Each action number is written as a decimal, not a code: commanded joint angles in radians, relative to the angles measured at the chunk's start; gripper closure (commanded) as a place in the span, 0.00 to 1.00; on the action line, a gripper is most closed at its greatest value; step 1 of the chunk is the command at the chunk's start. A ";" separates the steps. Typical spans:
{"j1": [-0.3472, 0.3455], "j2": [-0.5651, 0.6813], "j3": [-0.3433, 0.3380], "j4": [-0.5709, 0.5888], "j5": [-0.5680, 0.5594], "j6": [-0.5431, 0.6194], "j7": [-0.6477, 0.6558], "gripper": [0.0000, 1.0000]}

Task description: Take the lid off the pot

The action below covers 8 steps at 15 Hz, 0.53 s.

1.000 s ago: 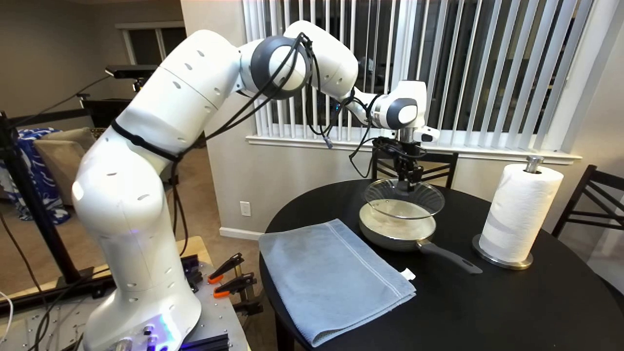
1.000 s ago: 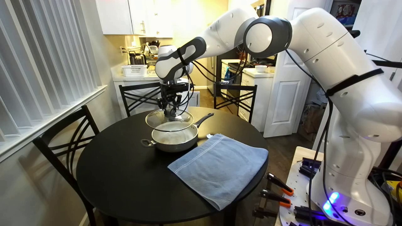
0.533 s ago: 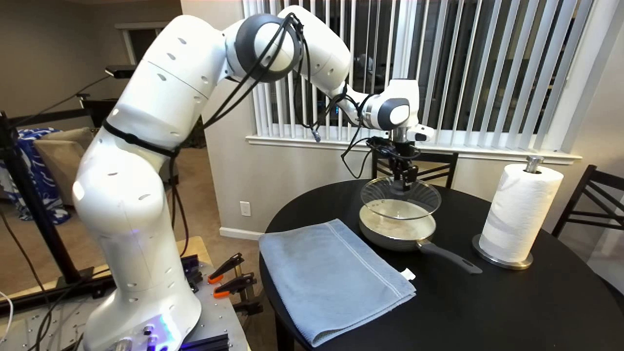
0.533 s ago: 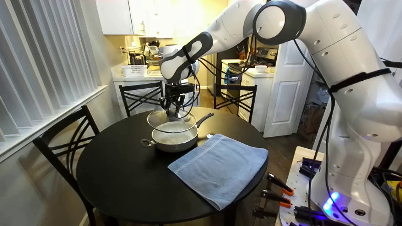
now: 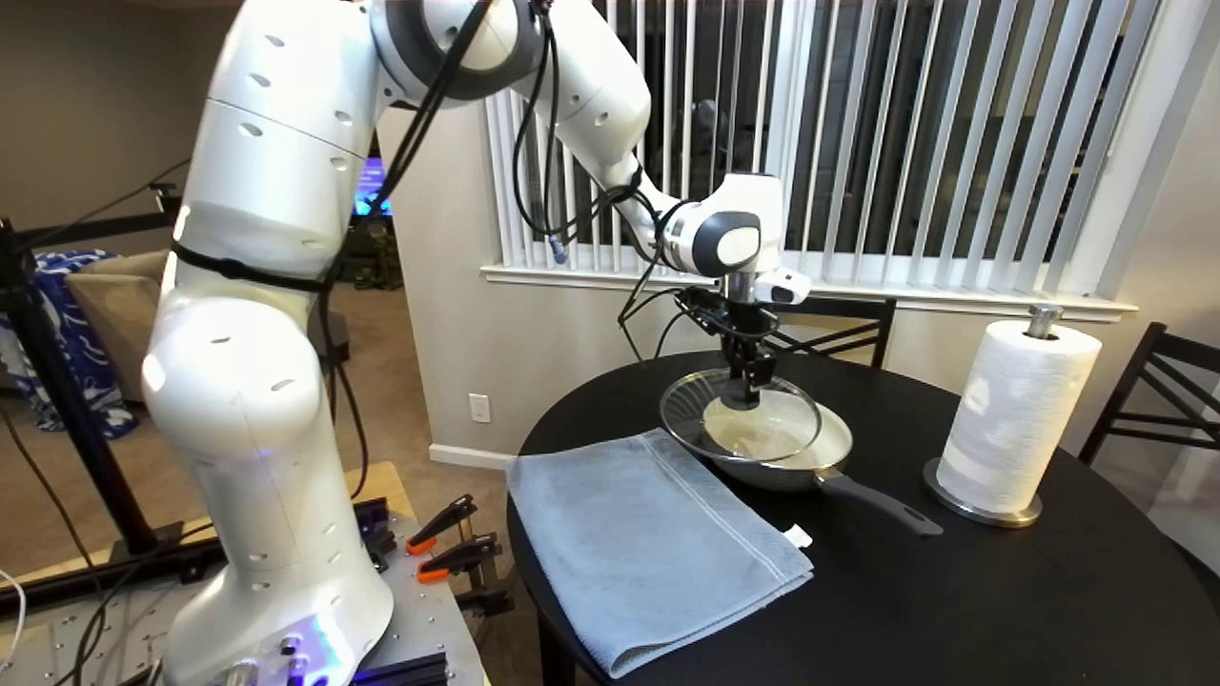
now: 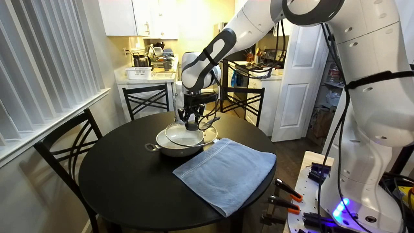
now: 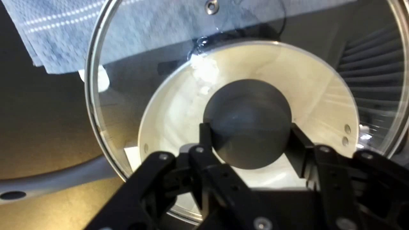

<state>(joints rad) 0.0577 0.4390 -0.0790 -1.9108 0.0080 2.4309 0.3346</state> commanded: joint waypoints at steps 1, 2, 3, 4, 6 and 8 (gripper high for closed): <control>0.000 -0.167 -0.012 -0.228 -0.026 0.056 -0.010 0.67; 0.001 -0.189 -0.015 -0.264 -0.036 0.060 -0.007 0.67; 0.004 -0.212 -0.020 -0.300 -0.055 0.064 -0.004 0.67; 0.004 -0.233 -0.021 -0.331 -0.070 0.068 0.000 0.67; 0.003 -0.273 -0.023 -0.385 -0.105 0.076 0.006 0.67; -0.002 -0.301 -0.020 -0.426 -0.126 0.073 0.006 0.67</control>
<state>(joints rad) 0.0573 0.2382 -0.0983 -2.2398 -0.0772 2.4826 0.3347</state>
